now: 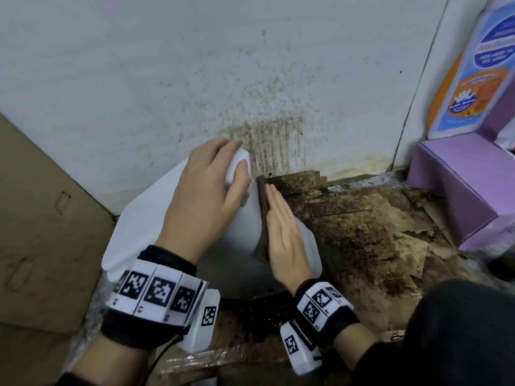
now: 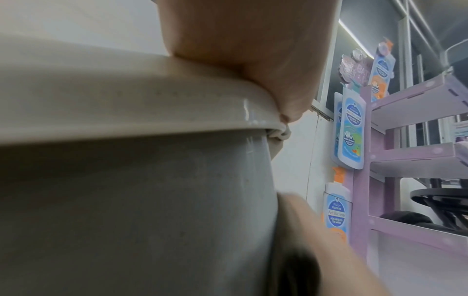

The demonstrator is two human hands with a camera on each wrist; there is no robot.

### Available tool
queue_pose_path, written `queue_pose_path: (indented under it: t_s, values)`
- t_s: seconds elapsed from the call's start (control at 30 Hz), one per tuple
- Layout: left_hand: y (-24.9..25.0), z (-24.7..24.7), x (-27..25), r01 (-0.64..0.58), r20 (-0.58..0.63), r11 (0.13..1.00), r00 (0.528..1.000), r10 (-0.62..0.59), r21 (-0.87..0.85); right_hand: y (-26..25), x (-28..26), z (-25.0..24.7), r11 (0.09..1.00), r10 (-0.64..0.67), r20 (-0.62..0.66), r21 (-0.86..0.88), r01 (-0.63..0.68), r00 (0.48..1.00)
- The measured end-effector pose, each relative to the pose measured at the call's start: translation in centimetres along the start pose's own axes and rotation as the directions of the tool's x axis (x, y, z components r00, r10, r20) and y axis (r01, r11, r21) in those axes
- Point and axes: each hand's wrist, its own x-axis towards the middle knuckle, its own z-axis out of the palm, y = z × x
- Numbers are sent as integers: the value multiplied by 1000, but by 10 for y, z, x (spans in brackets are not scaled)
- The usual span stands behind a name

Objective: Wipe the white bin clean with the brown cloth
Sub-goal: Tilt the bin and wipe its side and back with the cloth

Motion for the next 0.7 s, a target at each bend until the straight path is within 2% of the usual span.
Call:
queue_pose_path:
  t_s: [0.07, 0.17, 0.33, 0.4, 0.5, 0.67, 0.7]
  values:
    - [-2, -1, 0, 13, -2, 1000, 1000, -13, -13, 27, -7, -9, 995, 104, -30, 8, -104, 994]
    - [-2, -3, -1, 20, 0, 1000, 1000, -20, -23, 61, -17, -22, 951, 310, -57, 3, -310, 949]
    - [1, -2, -1, 10, 0, 1000, 1000, -10, -26, 71, -15, -24, 916, 402, -66, 10, -402, 913]
    - [0, -2, 0, 9, -1, 1000, 1000, -9, -16, 58, -11, -20, 919, 393, -65, 4, -394, 917]
    - [1, -1, -1, 9, -8, 1000, 1000, -9, -4, 23, -1, -9, 949, 314, -64, 25, -313, 947]
    - [8, 1, -2, -11, 0, 1000, 1000, 11, -2, -53, 17, 17, 944, 164, -14, 292, -153, 986]
    - [7, 1, -1, -6, 2, 1000, 1000, 6, 0, -58, 16, 17, 948, 125, -1, 296, -120, 992]
